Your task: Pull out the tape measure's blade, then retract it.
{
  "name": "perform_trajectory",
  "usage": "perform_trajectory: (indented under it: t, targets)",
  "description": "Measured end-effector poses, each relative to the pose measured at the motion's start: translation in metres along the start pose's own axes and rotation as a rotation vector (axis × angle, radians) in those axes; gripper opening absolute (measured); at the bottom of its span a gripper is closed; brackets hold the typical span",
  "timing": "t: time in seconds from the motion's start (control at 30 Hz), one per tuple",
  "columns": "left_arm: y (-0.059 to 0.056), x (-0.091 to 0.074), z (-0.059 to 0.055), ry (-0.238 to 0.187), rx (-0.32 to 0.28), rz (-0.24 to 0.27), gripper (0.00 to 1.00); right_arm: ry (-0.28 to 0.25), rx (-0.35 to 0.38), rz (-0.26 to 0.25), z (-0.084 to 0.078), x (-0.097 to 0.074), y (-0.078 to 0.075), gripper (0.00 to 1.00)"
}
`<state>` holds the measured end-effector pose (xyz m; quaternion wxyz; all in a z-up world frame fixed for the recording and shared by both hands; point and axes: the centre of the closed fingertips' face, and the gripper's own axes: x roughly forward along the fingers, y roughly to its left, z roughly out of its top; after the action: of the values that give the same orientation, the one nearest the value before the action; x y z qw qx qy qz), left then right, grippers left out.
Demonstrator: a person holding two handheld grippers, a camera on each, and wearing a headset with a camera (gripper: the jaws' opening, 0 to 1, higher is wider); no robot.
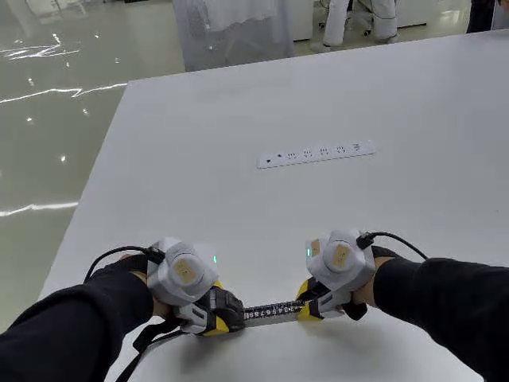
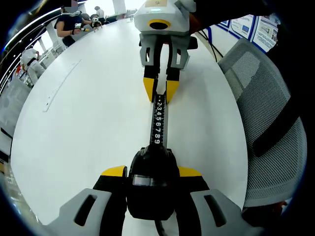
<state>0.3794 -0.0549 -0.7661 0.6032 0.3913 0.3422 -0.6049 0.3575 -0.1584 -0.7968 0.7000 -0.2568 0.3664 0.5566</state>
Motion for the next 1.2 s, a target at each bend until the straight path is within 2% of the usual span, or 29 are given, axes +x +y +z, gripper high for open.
perform_trajectory:
  t: [1.2]
  targets:
    - [0.000,0.000,0.000,0.004,0.001,0.005,0.32,0.009,0.013,-0.012,-0.012,-0.013,-0.002,0.08]
